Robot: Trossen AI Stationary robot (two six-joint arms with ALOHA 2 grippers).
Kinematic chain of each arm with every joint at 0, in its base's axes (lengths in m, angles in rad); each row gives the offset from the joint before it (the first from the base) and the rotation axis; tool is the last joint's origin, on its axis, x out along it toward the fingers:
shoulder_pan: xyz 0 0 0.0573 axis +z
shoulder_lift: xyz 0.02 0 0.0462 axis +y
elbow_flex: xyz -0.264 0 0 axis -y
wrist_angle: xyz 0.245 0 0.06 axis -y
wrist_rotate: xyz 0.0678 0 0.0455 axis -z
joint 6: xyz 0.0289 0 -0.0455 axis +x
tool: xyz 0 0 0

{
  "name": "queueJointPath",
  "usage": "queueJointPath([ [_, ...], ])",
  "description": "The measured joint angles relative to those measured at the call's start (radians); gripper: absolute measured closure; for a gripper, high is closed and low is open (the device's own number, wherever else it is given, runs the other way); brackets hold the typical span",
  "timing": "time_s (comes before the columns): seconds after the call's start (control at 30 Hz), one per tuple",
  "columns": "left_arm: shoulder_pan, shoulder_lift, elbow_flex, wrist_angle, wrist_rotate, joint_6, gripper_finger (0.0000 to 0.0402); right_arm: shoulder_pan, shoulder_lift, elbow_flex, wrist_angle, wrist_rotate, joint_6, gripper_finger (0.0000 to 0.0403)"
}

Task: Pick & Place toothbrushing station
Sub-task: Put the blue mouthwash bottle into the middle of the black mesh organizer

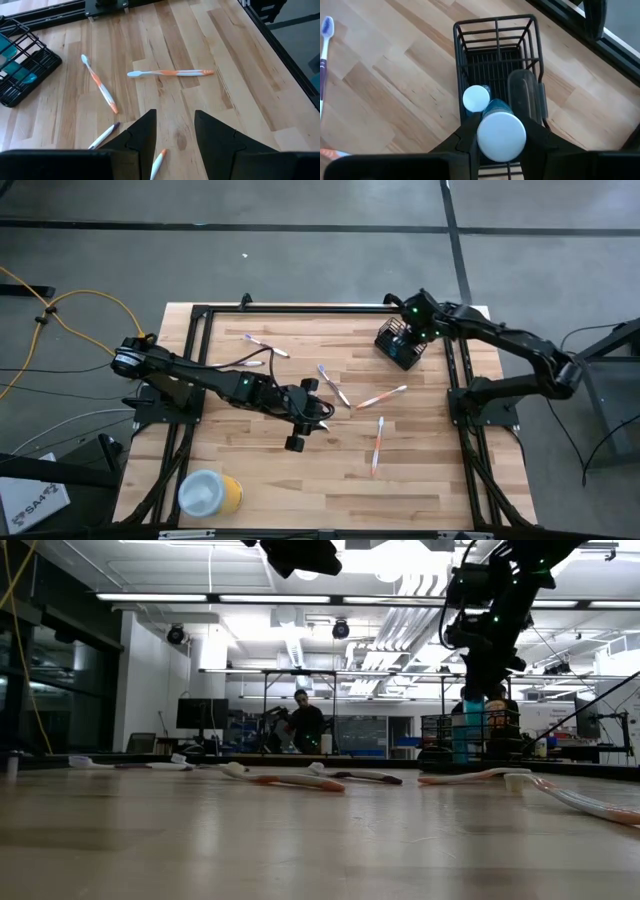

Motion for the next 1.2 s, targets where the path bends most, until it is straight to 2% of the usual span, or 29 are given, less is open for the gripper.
queueJointPath([
  [1.2, -0.009, 0.000, 0.000, 0.000, 0.000, 0.000, 0.0272, -0.001, 0.138, 0.000, 0.020, 0.013, 0.000, 0.0316],
])
